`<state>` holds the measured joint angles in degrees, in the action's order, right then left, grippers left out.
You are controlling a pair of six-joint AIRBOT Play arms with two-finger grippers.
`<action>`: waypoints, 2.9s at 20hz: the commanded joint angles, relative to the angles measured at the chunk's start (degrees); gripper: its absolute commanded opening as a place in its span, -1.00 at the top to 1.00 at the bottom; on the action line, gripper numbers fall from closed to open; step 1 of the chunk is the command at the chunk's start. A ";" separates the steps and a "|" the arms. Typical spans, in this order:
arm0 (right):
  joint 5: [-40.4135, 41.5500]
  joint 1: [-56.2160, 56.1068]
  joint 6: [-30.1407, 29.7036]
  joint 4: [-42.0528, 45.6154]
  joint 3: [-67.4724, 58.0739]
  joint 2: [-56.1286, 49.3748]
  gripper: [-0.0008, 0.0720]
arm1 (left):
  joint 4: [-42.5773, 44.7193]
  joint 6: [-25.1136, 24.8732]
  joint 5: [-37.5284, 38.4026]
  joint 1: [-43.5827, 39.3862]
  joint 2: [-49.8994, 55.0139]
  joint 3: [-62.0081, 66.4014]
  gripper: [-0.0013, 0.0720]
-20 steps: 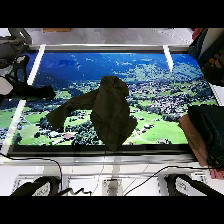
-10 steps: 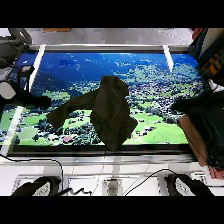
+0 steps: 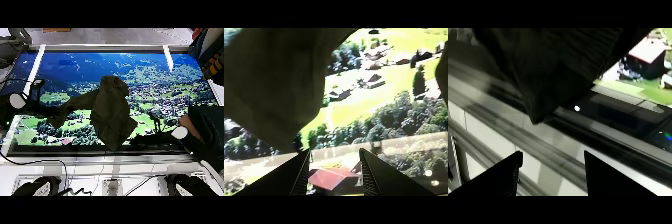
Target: Fold the clothes and pants, and hang the long-sleeved shirts on hangers.
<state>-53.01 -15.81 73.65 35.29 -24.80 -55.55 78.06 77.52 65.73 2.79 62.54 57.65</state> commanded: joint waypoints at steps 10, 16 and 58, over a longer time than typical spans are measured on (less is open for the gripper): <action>12.00 -3.80 -2.80 -12.17 -8.74 -16.35 -0.27 | -1.64 -0.44 -0.22 0.04 -0.02 -0.52 -0.03; 14.34 -3.80 0.11 -4.24 -9.14 -16.35 -0.27 | -1.66 -0.42 -0.17 0.04 0.02 -0.52 -0.03; 0.04 0.83 -11.87 -5.44 -22.12 -20.98 0.91 | -23.78 -2.21 -16.68 19.26 8.79 -20.48 -0.35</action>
<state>-52.86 -15.00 61.80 28.45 -46.83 -76.58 64.77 80.95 54.96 21.37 67.75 38.13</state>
